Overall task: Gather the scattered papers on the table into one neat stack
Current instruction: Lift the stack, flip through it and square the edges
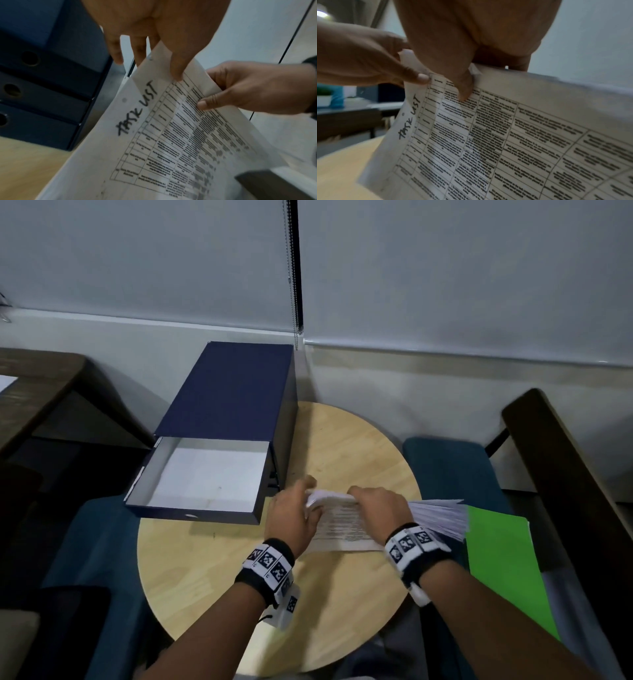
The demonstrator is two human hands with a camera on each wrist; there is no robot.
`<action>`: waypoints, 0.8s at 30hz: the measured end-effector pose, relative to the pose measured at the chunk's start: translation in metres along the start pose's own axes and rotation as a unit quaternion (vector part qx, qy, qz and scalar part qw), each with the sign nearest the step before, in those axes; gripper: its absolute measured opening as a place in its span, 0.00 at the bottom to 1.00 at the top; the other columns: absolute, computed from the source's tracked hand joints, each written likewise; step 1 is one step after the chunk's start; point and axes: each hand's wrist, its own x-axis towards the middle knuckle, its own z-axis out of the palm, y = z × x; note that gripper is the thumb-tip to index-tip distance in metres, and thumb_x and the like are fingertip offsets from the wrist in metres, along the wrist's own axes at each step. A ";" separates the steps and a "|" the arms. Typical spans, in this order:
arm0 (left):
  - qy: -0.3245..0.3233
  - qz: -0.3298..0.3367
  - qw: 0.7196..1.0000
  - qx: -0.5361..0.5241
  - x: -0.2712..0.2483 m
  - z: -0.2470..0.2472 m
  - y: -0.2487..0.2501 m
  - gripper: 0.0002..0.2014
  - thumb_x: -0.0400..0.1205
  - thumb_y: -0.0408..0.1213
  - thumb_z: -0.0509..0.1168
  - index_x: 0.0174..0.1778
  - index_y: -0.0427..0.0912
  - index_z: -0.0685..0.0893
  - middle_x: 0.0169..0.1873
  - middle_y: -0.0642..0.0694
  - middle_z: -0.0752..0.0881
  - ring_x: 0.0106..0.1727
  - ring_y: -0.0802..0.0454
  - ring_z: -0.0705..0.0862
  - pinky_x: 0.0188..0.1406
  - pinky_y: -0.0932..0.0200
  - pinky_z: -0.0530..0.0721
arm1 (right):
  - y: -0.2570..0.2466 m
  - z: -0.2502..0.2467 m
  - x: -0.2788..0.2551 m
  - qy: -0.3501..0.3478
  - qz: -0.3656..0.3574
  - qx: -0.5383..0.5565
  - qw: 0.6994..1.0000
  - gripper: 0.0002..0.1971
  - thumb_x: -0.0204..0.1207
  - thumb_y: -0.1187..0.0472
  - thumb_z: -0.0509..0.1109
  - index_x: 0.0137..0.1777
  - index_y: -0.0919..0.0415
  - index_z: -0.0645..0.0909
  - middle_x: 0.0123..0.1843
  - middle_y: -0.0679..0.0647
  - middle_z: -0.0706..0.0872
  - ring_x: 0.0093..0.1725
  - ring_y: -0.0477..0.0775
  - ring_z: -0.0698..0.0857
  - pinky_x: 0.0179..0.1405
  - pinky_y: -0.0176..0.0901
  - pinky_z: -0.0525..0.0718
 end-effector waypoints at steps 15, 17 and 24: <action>-0.059 -0.072 0.873 -0.478 0.061 -0.046 0.031 0.30 0.78 0.49 0.73 0.73 0.40 0.76 0.66 0.39 0.86 0.68 0.38 0.84 0.68 0.31 0.80 | 0.049 -0.065 -0.035 0.151 0.148 0.612 0.762 0.12 0.77 0.62 0.73 0.58 0.47 0.84 0.57 0.50 0.91 0.59 0.53 0.89 0.64 0.65 0.83; -0.024 -0.047 0.899 -0.436 0.054 -0.044 0.038 0.26 0.80 0.50 0.70 0.72 0.42 0.77 0.63 0.41 0.87 0.65 0.43 0.86 0.65 0.36 0.83 | 0.038 -0.047 -0.034 0.188 0.177 0.604 0.754 0.10 0.77 0.60 0.72 0.56 0.45 0.84 0.56 0.48 0.91 0.58 0.50 0.89 0.64 0.62 0.83; -0.026 -0.166 0.898 -0.407 0.001 0.001 0.012 0.23 0.77 0.50 0.74 0.68 0.53 0.77 0.59 0.51 0.88 0.63 0.47 0.86 0.60 0.43 0.87 | -0.009 0.025 -0.051 0.174 0.284 0.580 0.743 0.22 0.79 0.60 0.70 0.72 0.53 0.75 0.64 0.46 0.85 0.64 0.50 0.83 0.68 0.49 0.79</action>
